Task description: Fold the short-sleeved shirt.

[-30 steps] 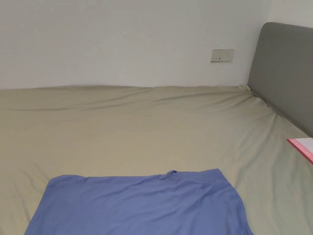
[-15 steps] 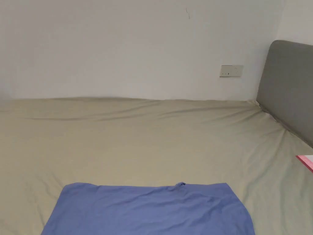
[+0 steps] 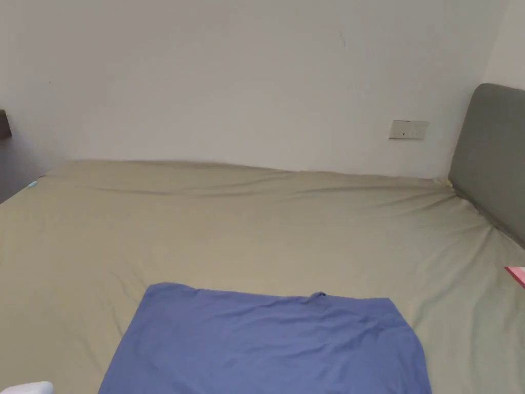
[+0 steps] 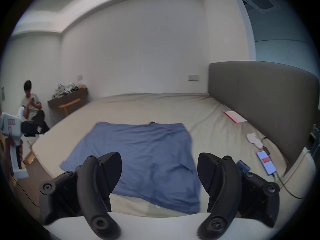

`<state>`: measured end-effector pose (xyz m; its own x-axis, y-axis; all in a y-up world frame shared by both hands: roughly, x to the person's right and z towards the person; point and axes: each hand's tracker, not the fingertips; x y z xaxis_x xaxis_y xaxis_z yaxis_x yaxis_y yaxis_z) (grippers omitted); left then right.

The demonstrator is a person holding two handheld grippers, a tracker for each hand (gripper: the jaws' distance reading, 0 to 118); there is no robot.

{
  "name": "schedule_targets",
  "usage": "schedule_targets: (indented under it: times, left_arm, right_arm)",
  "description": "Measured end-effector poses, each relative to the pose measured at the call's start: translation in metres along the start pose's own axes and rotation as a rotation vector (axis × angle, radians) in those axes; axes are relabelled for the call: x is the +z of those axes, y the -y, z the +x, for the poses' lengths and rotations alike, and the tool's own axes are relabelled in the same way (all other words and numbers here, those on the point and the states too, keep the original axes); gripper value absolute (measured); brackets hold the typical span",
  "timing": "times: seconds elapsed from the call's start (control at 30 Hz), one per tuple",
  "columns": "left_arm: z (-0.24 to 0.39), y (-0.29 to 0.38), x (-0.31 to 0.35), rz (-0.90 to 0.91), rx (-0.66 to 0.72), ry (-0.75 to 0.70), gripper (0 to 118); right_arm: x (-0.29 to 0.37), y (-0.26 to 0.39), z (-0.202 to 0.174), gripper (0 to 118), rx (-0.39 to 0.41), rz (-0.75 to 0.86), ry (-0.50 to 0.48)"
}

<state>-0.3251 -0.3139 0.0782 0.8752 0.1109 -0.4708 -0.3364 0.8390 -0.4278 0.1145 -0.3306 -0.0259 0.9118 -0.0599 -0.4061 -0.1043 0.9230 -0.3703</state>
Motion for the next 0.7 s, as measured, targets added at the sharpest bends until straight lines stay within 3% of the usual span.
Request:
schedule_targets:
  times: [0.13,0.23,0.3,0.4,0.57,0.6,0.67,0.7]
  left_arm:
    - [-0.015,0.008,0.004,-0.027,0.028,0.003,118]
    - [-0.033,0.023,-0.014,-0.086,-0.014,-0.102,118]
    - [-0.046,0.031,-0.03,-0.178,-0.004,-0.108,118]
    - [-0.066,0.046,-0.06,-0.271,0.073,0.008,118]
    - [-0.077,0.069,-0.121,-0.404,0.033,-0.079,117]
    - [-0.077,0.072,-0.133,-0.442,0.024,-0.071,113]
    - [-0.078,0.078,-0.147,-0.46,0.052,-0.054,89]
    - [-0.08,0.081,-0.153,-0.461,0.056,-0.06,84]
  right_arm:
    - [-0.006,0.003,-0.022,96,0.022,-0.009,-0.067]
    - [-0.011,0.012,-0.03,96,0.067,-0.045,-0.065]
    - [-0.011,0.018,-0.027,96,0.06,-0.067,-0.077]
    - [-0.011,0.026,-0.021,96,0.033,-0.103,-0.102]
    - [-0.009,0.032,-0.008,96,0.014,-0.135,-0.066]
    - [-0.008,0.032,-0.004,96,0.011,-0.137,-0.061]
    - [-0.006,0.034,0.004,96,0.004,-0.143,-0.049]
    - [-0.006,0.035,0.009,96,-0.001,-0.152,-0.038]
